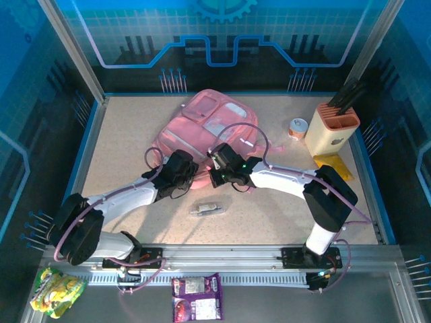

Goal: Pack the student bag

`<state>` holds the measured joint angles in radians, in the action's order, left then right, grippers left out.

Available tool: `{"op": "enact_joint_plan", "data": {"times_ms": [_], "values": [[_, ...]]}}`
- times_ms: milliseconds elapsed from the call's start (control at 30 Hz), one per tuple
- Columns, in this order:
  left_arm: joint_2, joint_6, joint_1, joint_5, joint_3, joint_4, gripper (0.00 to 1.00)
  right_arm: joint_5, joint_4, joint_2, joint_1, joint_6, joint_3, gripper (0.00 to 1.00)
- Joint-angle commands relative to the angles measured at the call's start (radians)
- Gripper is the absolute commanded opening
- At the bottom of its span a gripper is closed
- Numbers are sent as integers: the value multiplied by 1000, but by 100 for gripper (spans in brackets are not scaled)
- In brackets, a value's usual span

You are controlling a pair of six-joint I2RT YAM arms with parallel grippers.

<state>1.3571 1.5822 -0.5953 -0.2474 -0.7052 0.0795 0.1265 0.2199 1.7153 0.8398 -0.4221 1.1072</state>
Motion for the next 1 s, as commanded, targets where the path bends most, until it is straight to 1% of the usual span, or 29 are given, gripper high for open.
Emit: {"op": "enact_joint_plan", "data": {"times_ms": [0,133,233,367,500,533,600,667,733,800,900,933,967], "values": [[24,8,-8,-78,-42,-12,27,-14,-8,-2,23,12,20,0],[20,-26,-5,-121,-74,55,9,45,36,-14,11,31,32,0],[-10,-49,1,-145,-62,71,0,72,36,-41,-12,46,7,0],[-83,-91,29,-151,-22,83,0,121,77,-75,-63,49,-5,0],[-135,-174,83,-136,-31,158,0,112,84,-61,-139,64,4,0],[-148,-189,100,-126,-28,170,0,115,82,-56,-154,69,10,0],[-165,-206,145,-72,-8,161,0,133,82,-53,-172,83,25,0],[-177,-236,185,-27,16,122,0,148,76,-44,-189,92,42,0],[-182,-253,206,-9,16,135,0,128,81,-28,-204,93,66,0],[-182,-287,209,12,12,121,0,84,81,-23,-204,92,82,0],[-170,-313,209,48,-4,110,0,31,56,-42,-180,81,72,0],[-164,-325,209,59,-13,110,0,10,44,-50,-171,76,66,2],[-156,-344,209,71,-25,109,0,-11,34,-58,-163,73,60,11]]}}
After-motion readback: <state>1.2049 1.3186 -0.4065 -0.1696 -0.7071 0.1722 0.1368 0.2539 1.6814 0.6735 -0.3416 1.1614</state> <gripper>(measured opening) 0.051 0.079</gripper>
